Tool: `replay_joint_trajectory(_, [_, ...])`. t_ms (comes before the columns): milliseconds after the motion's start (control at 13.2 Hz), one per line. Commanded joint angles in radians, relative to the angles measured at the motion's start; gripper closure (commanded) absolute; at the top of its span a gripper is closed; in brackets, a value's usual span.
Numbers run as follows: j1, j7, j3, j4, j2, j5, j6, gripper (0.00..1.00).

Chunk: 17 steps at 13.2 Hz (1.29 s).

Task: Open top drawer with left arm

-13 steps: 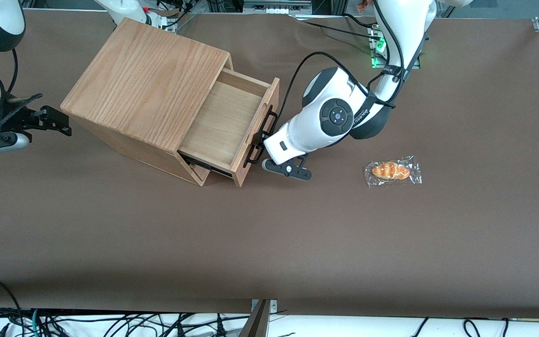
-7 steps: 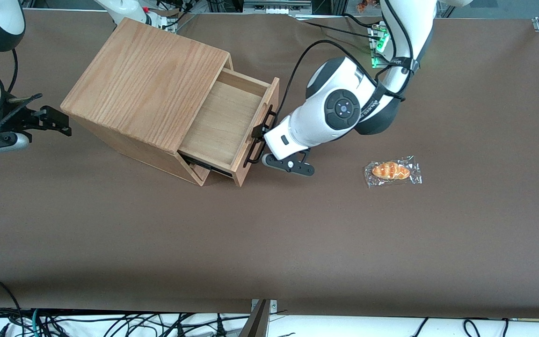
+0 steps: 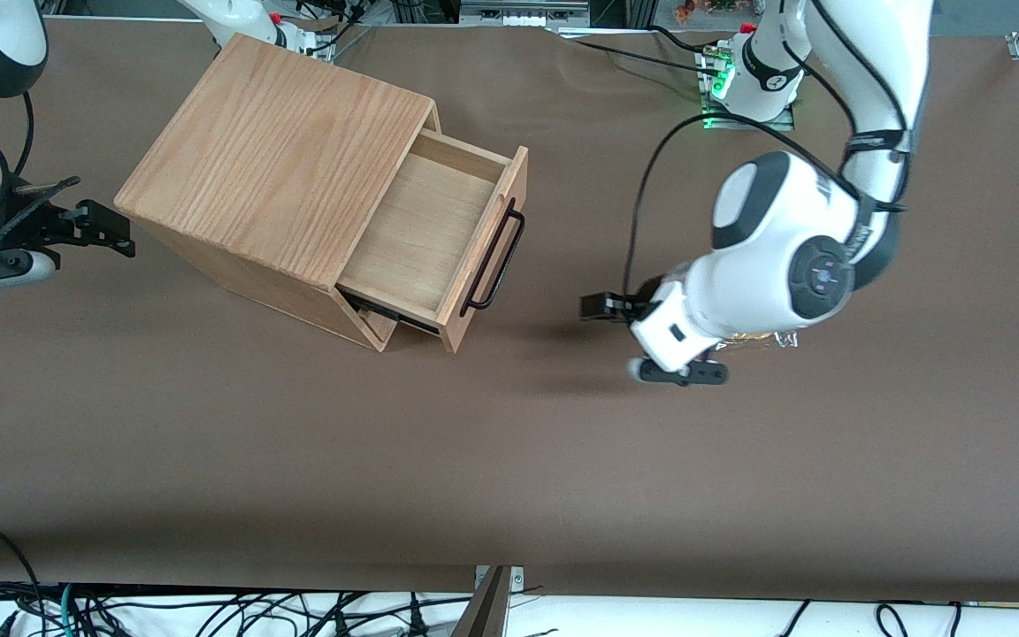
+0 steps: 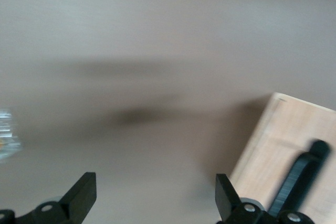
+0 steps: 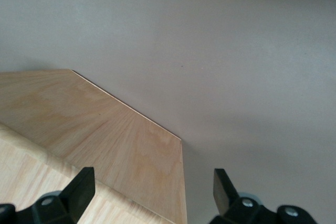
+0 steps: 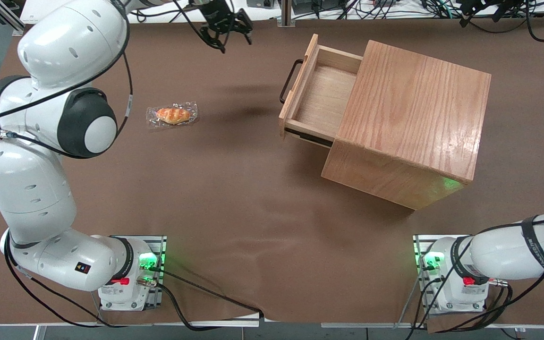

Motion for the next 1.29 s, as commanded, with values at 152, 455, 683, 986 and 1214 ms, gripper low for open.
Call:
replay_joint_trajectory(152, [0.154,0.136,-0.010,-0.016,-0.008,0.102,-0.047,0.00])
replay_joint_trajectory(455, [0.260,0.263,-0.009,-0.052,-0.014,0.172,-0.050,0.00])
replay_joint_trajectory(683, [0.314,0.476,0.028,-0.285,-0.194,0.186,0.044,0.00])
replay_joint_trajectory(986, [0.297,0.535,0.160,-0.546,-0.478,0.217,0.120,0.00])
replay_joint_trajectory(1214, [0.279,0.561,0.166,-0.579,-0.617,0.307,0.065,0.00])
